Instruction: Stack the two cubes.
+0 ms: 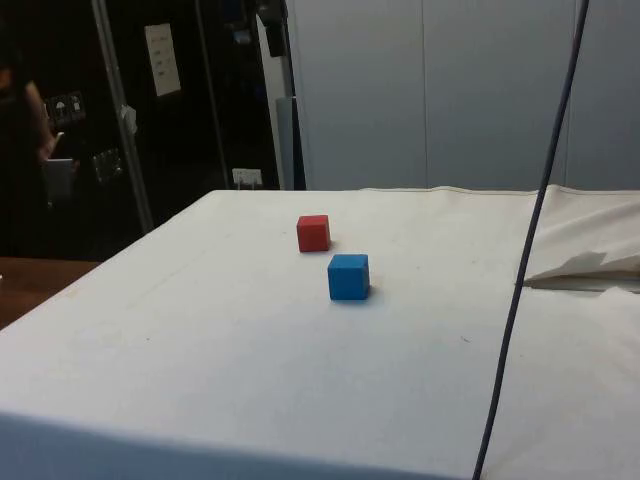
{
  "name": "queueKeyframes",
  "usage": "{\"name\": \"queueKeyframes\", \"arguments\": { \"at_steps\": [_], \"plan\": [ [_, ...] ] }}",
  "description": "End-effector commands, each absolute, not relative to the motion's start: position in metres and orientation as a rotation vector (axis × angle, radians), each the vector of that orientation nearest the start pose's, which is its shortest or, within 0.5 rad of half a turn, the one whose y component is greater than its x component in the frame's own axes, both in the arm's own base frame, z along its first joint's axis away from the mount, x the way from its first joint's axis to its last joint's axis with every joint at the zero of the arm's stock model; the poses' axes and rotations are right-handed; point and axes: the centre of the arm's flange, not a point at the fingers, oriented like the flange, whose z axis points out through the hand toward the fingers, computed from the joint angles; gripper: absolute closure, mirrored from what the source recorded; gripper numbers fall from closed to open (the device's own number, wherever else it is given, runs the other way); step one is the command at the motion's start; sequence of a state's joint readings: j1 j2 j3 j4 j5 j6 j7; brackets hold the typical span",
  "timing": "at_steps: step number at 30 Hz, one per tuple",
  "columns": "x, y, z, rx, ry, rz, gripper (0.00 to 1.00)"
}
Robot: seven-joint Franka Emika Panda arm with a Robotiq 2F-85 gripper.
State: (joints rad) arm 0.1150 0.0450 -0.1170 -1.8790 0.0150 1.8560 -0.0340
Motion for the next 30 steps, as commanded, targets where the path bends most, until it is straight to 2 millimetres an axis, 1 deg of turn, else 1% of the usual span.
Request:
{"name": "queueKeyframes", "arguments": {
  "at_steps": [1,4,10,11,18,19,21,25,26,27,30],
  "plan": [
    [0.566,0.001,0.475,-3.129,-0.044,0.104,0.0],
    [0.566,0.001,0.465,-3.131,-0.04,0.087,0.0],
    [0.563,0.001,0.454,-3.136,-0.042,0.068,0.0],
    [0.564,0.001,0.454,-3.132,-0.043,0.089,0.0],
    [0.55,0.008,0.44,-3.145,-0.043,0.058,0.0],
    [0.552,0.007,0.44,-3.136,-0.047,0.08,0.0],
    [0.543,0.012,0.434,-3.149,-0.047,0.049,0.0],
    [0.532,0.017,0.424,-3.155,-0.053,0.033,0.0],
    [0.53,0.018,0.422,-3.156,-0.054,0.028,0.0],
    [0.533,0.016,0.424,-3.146,-0.056,0.054,0.0],
    [0.524,0.02,0.416,-3.155,-0.055,0.015,0.0]
  ]
}}
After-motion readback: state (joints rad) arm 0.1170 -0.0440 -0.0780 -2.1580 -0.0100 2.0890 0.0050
